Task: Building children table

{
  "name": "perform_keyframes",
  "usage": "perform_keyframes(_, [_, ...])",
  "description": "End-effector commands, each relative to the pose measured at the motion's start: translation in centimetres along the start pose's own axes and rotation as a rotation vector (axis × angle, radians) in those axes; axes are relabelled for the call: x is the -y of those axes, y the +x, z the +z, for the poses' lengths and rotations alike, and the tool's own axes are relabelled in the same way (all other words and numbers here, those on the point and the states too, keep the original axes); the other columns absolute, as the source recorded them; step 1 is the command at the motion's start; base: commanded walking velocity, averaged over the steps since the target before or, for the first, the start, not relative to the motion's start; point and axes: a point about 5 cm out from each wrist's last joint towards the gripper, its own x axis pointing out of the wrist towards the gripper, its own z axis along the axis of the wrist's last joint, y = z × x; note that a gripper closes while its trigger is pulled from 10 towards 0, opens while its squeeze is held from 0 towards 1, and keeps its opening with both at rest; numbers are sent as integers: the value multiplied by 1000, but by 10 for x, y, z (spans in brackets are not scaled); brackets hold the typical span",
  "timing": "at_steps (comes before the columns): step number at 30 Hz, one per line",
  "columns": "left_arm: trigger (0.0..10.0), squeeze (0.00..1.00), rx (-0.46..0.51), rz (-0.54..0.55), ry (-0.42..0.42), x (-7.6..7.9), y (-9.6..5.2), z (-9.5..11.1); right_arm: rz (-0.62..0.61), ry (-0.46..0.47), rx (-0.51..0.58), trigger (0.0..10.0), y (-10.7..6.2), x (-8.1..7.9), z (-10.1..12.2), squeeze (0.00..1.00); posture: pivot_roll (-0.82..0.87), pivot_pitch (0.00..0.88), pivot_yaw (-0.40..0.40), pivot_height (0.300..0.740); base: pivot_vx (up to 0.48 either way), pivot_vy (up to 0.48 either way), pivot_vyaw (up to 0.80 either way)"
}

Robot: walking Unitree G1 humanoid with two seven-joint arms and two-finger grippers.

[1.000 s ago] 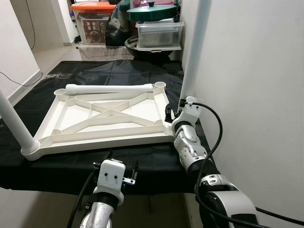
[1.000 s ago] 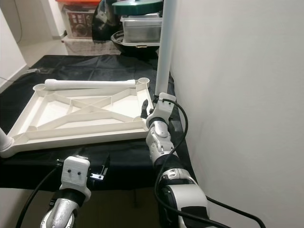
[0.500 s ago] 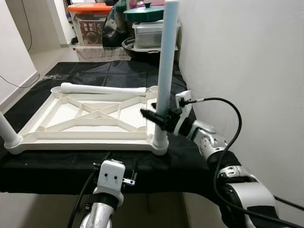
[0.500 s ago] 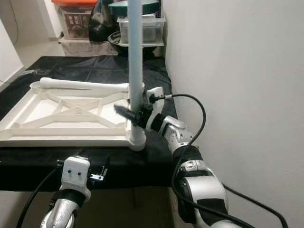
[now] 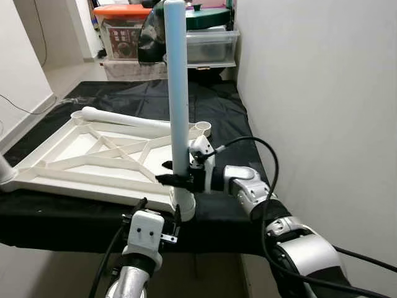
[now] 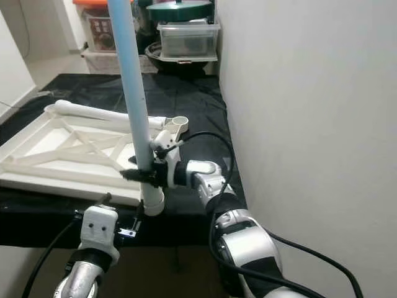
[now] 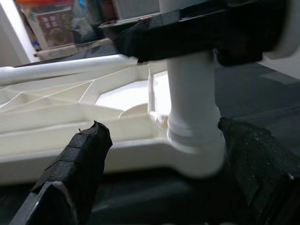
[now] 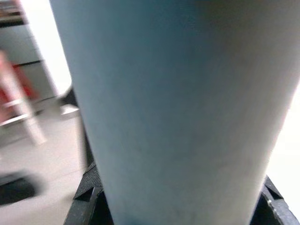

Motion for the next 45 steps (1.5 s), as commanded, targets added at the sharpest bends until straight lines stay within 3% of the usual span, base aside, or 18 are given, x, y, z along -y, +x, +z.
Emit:
perform_keyframes(1, [10000, 0, -18, -2, 3, 0, -2, -5, -91, 31, 10, 0, -1, 7, 2, 0, 90, 0, -16, 740, 0, 0, 0])
perform_keyframes(3, [10000, 0, -20, -2, 2, 0, -2, -6, -392, 101, 35, 0, -10, 26, 0, 0, 81, 0, -13, 740, 0, 0, 0])
perform_keyframes(4, [10000, 0, -20, -2, 2, 0, -2, -6, -392, 101, 35, 0, -10, 26, 0, 0, 81, 0, -13, 740, 0, 0, 0])
perform_keyframes(8, [10000, 0, -22, -1, 2, -1, -2, -6, -975, 140, 45, 0, -41, 51, -13, 0, 79, 0, -6, 740, 0, 0, 0])
perform_keyframes(9, [10000, 0, -22, -1, 2, -1, -2, -6, -975, 140, 45, 0, -41, 51, -13, 0, 79, 0, -6, 740, 0, 0, 0])
perform_keyframes(12, [10000, 0, -22, -2, 3, -1, -2, -6, -1242, 208, 92, 0, -57, 51, -21, 0, 79, 0, -6, 740, 0, 0, 0])
perform_keyframes(17, [10000, 0, -21, -2, 4, -1, -1, -5, -1307, 296, 99, 0, -53, 42, -29, 0, 84, 0, -11, 740, 0, 0, 0])
perform_keyframes(18, [10000, 0, -21, -2, 3, -1, -1, -5, -1254, 320, 104, 5765, -44, 37, -29, 0, 84, 0, -11, 740, 0, 0, 0])
perform_keyframes(19, [10000, 0, -21, -2, 3, -1, -1, -5, -1254, 320, 104, 5765, -44, 37, -29, 0, 84, 0, -11, 740, 0, 0, 0])
perform_keyframes(20, [10000, 0, -21, -2, 4, -1, -1, -5, -1179, 330, 112, 10000, -31, 29, -27, 0, 84, 0, -11, 740, 0, 0, 0])
perform_keyframes(21, [10000, 0, -21, -2, 4, -1, -1, -5, -1120, 319, 137, 10000, -26, 27, -23, 1000, 84, 0, -13, 740, 0, 0, 0])
perform_keyframes(27, [10000, 0, -20, -2, 3, -1, 0, -5, -1101, 297, 166, 10000, -21, 21, -16, 1000, 84, 0, -13, 740, 0, 0, 0])
perform_keyframes(28, [10000, 0, -20, -2, 4, -1, 0, -5, -1065, 270, 202, 10000, -23, 23, -11, 0, 83, 0, -17, 740, 0, 0, 0])
perform_keyframes(30, [10000, 0, -19, -2, 4, -1, 1, -5, -801, 235, 372, 10000, -26, 29, 13, 0, 83, 0, -19, 740, 0, 0, 0])
perform_keyframes(31, [10000, 0, -19, -2, 4, -1, 1, -5, -801, 235, 372, 10000, -26, 29, 13, 0, 83, 0, -19, 740, 0, 0, 0])
perform_keyframes(34, [10000, 0, -19, -3, 3, -1, 1, -5, -310, 245, 346, 10000, -26, 23, 20, 0, 80, 0, -16, 740, 0, 0, 0])
perform_keyframes(36, [10000, 0, -18, -4, 2, -2, 2, -5, -122, 230, 301, 10000, -29, 20, 21, 0, 77, 0, -11, 740, 0, 0, 0])
perform_keyframes(45, [10000, 0, -15, -5, 2, -2, 2, -4, 282, 120, 75, 10000, -22, -1, 8, 0, 94, 0, -16, 740, 0, 0, 0])
